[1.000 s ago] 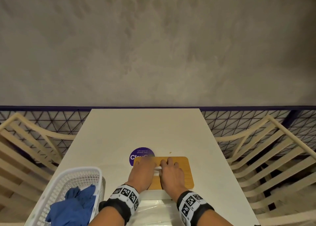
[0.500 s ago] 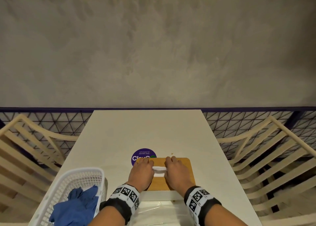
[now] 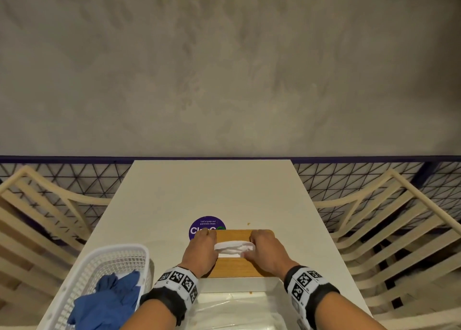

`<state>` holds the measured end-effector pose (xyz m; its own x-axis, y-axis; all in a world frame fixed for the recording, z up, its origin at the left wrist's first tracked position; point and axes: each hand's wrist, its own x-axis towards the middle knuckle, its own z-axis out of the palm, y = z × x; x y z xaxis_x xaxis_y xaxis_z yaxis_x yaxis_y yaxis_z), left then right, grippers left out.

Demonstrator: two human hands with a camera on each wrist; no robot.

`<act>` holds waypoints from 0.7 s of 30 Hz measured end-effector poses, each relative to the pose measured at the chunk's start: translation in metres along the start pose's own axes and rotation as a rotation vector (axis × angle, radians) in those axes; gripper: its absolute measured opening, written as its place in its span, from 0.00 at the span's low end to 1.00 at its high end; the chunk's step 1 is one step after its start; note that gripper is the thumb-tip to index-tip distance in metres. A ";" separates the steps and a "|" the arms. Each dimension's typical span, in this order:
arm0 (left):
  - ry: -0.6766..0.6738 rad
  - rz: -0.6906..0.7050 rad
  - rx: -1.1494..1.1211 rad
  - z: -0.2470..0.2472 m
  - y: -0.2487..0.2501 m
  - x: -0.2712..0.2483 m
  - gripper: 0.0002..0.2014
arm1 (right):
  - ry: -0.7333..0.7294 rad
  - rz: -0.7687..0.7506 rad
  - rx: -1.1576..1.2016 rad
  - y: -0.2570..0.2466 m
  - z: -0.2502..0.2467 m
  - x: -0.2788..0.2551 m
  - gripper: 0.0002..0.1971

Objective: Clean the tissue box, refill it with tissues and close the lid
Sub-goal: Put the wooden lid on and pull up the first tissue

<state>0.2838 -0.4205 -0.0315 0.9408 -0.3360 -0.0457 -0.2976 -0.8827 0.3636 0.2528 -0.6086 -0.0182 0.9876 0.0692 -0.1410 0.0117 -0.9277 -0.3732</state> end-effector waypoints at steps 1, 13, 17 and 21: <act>0.004 -0.005 -0.004 0.000 -0.002 0.000 0.13 | 0.009 0.001 -0.009 0.001 -0.001 0.000 0.03; -0.044 0.075 0.061 -0.010 -0.009 0.003 0.10 | -0.226 -0.119 -0.001 0.013 -0.022 0.014 0.10; -0.109 0.037 -0.132 -0.011 -0.014 0.004 0.02 | -0.197 -0.139 0.078 0.018 -0.018 0.013 0.07; -0.108 -0.029 -0.272 -0.014 -0.018 0.005 0.06 | -0.118 -0.141 0.108 0.023 -0.013 0.009 0.04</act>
<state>0.2957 -0.4018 -0.0253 0.9210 -0.3580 -0.1534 -0.2026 -0.7768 0.5963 0.2637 -0.6347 -0.0158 0.9520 0.2438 -0.1850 0.1250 -0.8616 -0.4919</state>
